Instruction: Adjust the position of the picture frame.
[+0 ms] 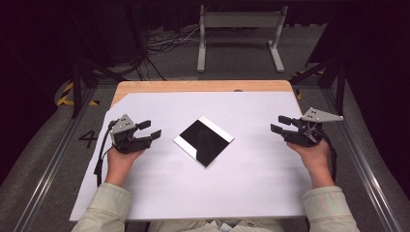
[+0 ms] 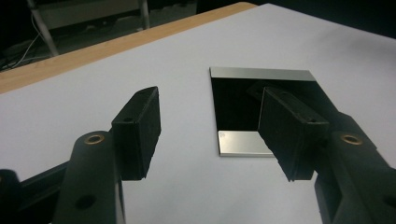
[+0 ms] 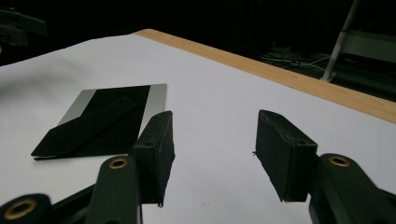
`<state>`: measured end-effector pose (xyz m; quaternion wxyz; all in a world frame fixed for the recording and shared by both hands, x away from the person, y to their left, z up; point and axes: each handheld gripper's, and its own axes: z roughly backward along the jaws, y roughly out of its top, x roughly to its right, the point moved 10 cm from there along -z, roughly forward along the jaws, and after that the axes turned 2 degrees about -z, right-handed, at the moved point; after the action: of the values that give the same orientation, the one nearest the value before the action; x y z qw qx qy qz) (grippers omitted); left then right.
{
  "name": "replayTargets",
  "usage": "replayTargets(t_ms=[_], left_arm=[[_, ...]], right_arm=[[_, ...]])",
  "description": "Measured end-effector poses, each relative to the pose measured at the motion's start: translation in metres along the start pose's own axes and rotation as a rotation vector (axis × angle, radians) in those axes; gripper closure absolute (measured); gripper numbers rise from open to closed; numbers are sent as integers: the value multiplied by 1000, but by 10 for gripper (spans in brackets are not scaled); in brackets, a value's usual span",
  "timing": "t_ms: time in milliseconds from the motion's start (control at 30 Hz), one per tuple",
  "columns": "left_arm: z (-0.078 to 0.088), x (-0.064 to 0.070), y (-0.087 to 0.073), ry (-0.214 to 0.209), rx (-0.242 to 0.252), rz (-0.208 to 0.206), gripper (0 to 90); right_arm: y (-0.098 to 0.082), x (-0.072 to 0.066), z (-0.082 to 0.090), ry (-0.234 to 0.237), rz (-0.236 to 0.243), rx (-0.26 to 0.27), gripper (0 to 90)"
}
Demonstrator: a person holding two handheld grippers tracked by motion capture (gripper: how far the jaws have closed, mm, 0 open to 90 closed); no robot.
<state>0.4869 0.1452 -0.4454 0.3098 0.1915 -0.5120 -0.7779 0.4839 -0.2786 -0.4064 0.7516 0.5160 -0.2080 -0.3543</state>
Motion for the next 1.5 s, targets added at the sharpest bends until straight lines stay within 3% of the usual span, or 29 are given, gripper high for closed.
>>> replayTargets(t_ms=[133,233,467,567,700,900,1167,1300,1500], left_arm=[[-6,4,0,-8,-36,10,448],[-12,11,2,-63,-47,50,492],[-26,12,-3,-46,-142,119,646],[-31,13,-4,-45,-172,116,774],[-39,15,-6,-55,-213,128,871],[-53,15,-17,-60,-284,172,897],[-67,11,-32,-41,-344,190,897],[-72,8,-38,-50,-349,264,897],[-78,8,-41,-43,-364,259,897]], right_arm=[[-1,0,2,-7,7,-6,515],[-1,-3,6,-6,15,-8,552],[-2,-7,16,-18,31,-15,572],[-2,-8,22,-29,39,-13,578],[-4,-9,25,-33,37,-17,579],[-4,-11,34,-43,29,-11,562],[-6,-12,39,-45,24,-13,554],[-7,-13,41,-45,22,-16,551],[-9,-13,41,-42,10,-22,547]])
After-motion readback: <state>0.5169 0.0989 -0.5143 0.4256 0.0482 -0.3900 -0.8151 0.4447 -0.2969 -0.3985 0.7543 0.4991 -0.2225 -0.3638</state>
